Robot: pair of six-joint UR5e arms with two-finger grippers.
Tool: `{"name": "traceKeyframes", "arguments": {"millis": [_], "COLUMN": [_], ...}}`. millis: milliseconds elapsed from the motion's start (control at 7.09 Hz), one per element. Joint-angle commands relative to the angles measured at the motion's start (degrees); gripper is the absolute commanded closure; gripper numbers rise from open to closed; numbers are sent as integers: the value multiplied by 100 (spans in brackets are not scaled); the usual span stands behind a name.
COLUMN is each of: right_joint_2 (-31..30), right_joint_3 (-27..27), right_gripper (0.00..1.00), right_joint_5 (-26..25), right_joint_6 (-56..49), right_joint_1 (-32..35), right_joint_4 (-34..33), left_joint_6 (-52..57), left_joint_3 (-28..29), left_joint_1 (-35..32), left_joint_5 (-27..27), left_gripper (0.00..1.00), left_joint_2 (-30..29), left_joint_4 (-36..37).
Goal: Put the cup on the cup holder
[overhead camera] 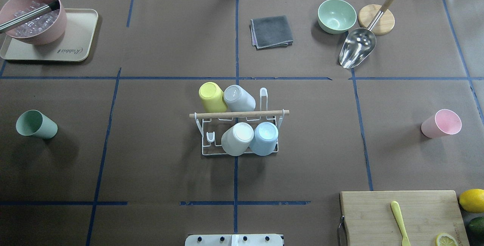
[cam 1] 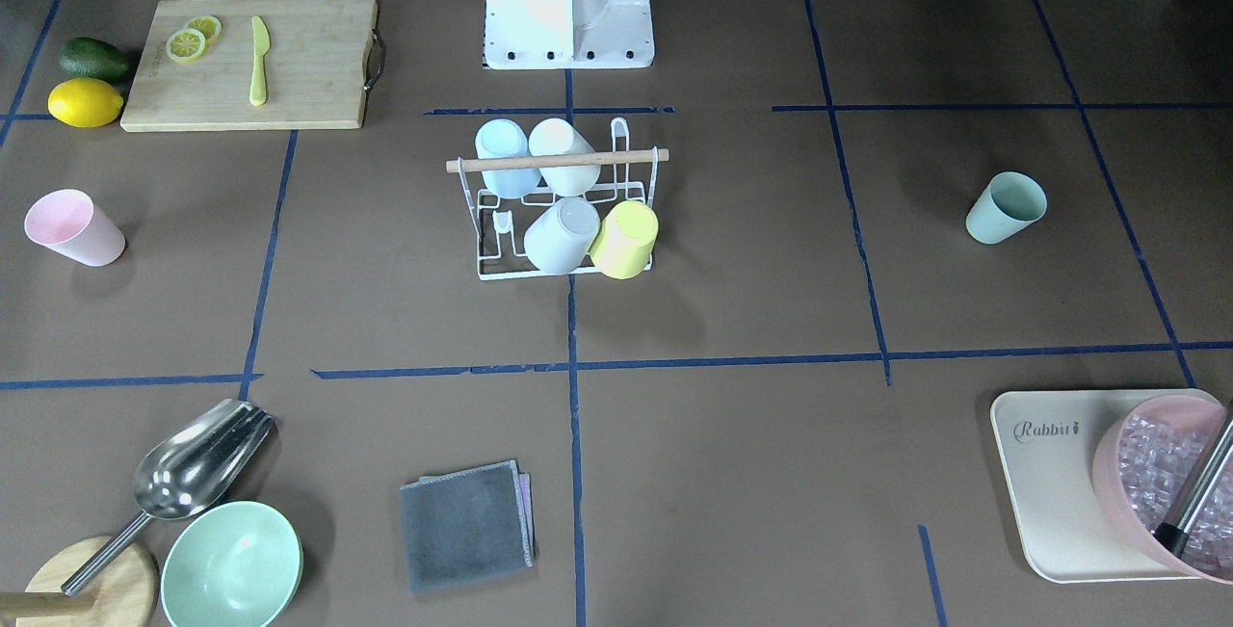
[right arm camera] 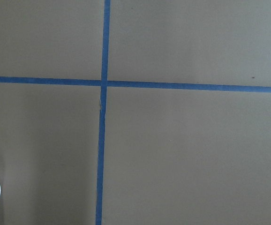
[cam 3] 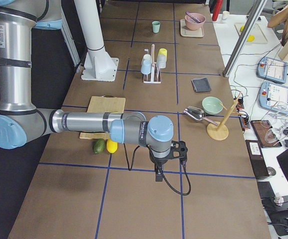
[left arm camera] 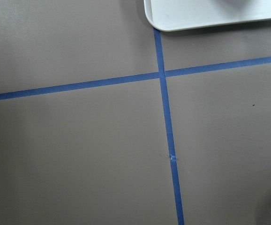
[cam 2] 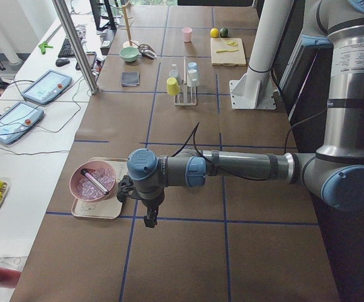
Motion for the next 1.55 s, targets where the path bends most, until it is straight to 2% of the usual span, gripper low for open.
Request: {"name": "traceKeyframes", "arguments": {"millis": [0,1410], "right_joint_2": [0,0], "right_joint_3": [-7,-16], "right_gripper": [0,0], "right_joint_5": [0,-9], "right_joint_6": [0,0], "right_joint_1": [5,-3], "right_joint_4": [0,0], "left_joint_6": [4,-5], "left_joint_3": [1,-78], "left_joint_1": [-3,6], "left_joint_5": [0,0], "left_gripper": [0,0], "left_joint_2": [0,-17], "left_joint_4": [-3,15]}}
